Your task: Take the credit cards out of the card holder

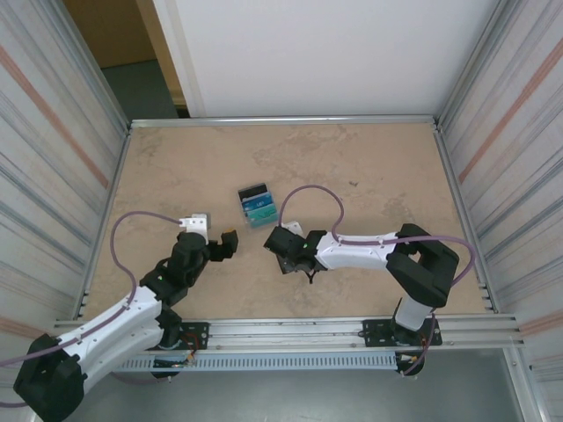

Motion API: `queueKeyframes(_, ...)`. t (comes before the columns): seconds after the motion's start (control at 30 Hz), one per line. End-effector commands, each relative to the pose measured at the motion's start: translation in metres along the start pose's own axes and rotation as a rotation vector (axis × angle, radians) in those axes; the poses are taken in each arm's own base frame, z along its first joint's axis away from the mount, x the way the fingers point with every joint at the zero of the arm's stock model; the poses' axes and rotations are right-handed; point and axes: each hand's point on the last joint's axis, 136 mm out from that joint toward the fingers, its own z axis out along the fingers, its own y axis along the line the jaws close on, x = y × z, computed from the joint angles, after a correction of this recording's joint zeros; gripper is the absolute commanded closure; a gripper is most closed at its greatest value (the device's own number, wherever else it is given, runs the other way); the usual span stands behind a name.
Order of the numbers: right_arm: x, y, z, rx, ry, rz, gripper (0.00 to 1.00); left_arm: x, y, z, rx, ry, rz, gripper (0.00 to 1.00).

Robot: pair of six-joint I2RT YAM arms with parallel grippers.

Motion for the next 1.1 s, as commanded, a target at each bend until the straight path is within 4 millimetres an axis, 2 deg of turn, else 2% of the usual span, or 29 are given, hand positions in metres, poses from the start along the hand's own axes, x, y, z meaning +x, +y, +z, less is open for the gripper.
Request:
queueKeyframes(0.0,0.006,-0.002,0.007,-0.008,0.026,0.044,0.41,-0.008,0.002,-0.001,-0.022,-0.023,-0.021,0.01)
queueKeyframes(0.27,0.017,-0.01,0.015,-0.008,0.067,0.067,0.43,-0.009,-0.001,-0.001,-0.01,-0.017,-0.009,0.01)
queueKeyframes(0.53,0.026,-0.016,0.023,-0.015,0.108,0.086,0.53,-0.018,-0.008,-0.003,0.0,-0.025,0.039,0.01)
queueKeyframes(0.9,0.02,-0.017,0.01,-0.164,0.082,0.141,0.68,-0.024,-0.031,-0.002,0.007,-0.032,0.151,0.01)
queueKeyframes(1.07,0.019,-0.013,0.003,-0.215,0.064,0.101,0.71,-0.028,-0.038,-0.001,0.019,-0.04,0.155,0.01)
